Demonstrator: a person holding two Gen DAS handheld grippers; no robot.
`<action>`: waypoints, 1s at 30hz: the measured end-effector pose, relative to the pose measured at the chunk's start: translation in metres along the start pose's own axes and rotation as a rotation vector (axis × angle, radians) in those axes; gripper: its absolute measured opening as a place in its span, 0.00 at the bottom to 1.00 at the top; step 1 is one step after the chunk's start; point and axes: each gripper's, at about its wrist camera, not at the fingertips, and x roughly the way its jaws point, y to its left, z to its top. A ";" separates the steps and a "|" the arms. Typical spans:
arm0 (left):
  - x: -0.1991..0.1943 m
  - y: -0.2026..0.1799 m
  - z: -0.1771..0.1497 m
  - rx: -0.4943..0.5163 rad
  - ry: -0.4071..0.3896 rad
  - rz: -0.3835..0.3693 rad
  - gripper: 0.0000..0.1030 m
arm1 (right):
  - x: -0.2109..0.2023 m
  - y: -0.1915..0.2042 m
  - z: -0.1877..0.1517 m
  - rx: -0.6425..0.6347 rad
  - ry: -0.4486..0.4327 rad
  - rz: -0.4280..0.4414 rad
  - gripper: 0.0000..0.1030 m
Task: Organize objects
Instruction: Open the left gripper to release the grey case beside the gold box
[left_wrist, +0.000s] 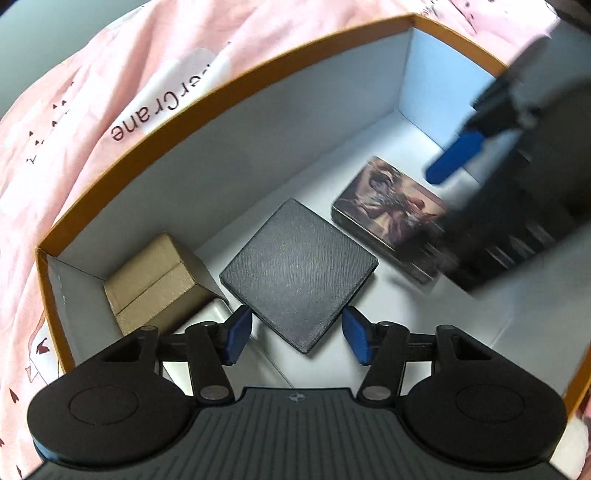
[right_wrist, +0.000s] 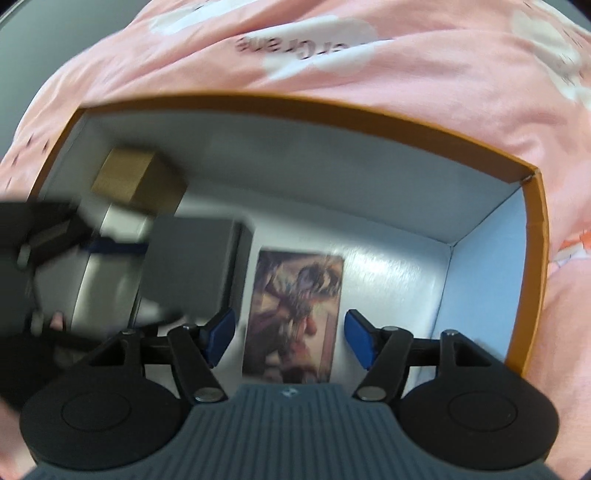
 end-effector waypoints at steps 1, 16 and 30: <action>0.000 0.002 0.000 -0.012 -0.004 0.003 0.56 | -0.001 0.003 -0.003 -0.038 0.010 0.001 0.65; -0.006 0.024 -0.005 -0.121 -0.038 0.074 0.37 | 0.023 0.031 -0.017 -0.392 0.169 -0.097 0.41; -0.027 0.037 -0.037 -0.208 -0.103 -0.054 0.41 | 0.028 0.046 -0.004 -0.519 0.035 -0.137 0.28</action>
